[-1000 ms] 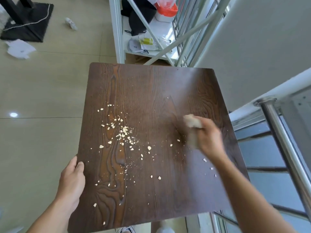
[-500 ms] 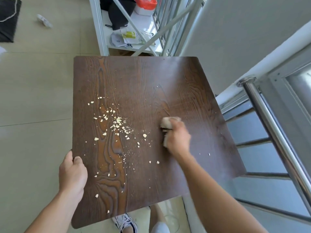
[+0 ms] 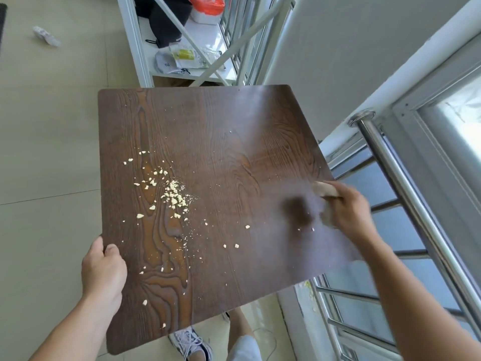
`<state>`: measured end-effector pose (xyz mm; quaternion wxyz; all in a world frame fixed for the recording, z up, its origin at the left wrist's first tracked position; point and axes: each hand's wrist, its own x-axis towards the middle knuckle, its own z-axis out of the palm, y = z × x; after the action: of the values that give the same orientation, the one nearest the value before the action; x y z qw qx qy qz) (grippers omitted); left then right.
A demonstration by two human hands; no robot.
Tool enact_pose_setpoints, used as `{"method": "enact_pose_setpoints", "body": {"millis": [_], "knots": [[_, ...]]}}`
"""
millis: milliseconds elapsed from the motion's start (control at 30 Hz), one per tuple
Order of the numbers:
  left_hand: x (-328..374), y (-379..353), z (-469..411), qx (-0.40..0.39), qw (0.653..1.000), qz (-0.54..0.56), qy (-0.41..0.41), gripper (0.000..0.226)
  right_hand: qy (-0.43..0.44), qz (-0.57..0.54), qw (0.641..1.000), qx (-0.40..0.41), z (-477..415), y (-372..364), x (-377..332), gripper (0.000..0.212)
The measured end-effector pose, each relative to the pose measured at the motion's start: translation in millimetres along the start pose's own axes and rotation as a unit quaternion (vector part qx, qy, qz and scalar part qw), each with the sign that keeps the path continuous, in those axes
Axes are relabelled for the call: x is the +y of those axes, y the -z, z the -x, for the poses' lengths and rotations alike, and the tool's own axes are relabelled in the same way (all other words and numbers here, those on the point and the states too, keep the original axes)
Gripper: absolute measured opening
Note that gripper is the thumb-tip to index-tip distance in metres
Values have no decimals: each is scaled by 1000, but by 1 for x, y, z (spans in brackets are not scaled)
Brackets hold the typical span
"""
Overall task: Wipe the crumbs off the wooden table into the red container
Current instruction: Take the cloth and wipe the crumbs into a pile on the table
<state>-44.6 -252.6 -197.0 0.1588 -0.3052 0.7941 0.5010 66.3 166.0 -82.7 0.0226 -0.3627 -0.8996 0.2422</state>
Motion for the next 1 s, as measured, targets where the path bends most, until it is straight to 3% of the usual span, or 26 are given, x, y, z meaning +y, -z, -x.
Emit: {"method": "enact_pose_setpoints", "body": {"millis": [100,200,367,467,533,600,633,767,867,933,1000], "knots": [[1,-1,2,6,1000,-8,-6,46,-83,73,993,-41,-5,-1,61,30],[-4,0,-4,2,1000,-3,-4,47,-88,101,991,-26,10,-41,69,38],[2,5,-3,-15,999,34,26,49,-35,8,999,-9,76,-122,-20,47],[11,16,1,-54,990,119,53,54,0,-25,1000,-8,95,-166,-89,49],[10,23,5,-88,979,172,69,52,29,-52,996,-62,101,-185,-128,48],[-25,99,-2,-52,966,226,114,51,98,-92,975,-180,140,-224,-200,41],[-27,95,0,-61,967,222,107,50,92,-112,970,-193,134,-216,-201,38],[-31,89,7,-100,958,236,126,46,80,-41,993,-74,118,-170,-133,38],[-36,83,2,-143,949,251,123,40,43,23,996,-77,144,-163,-85,31],[-46,106,-26,-117,948,264,133,39,24,-10,993,-112,168,-208,-118,36],[-47,101,-31,-124,942,278,141,40,-10,-48,995,-85,186,-222,-150,33]]}}
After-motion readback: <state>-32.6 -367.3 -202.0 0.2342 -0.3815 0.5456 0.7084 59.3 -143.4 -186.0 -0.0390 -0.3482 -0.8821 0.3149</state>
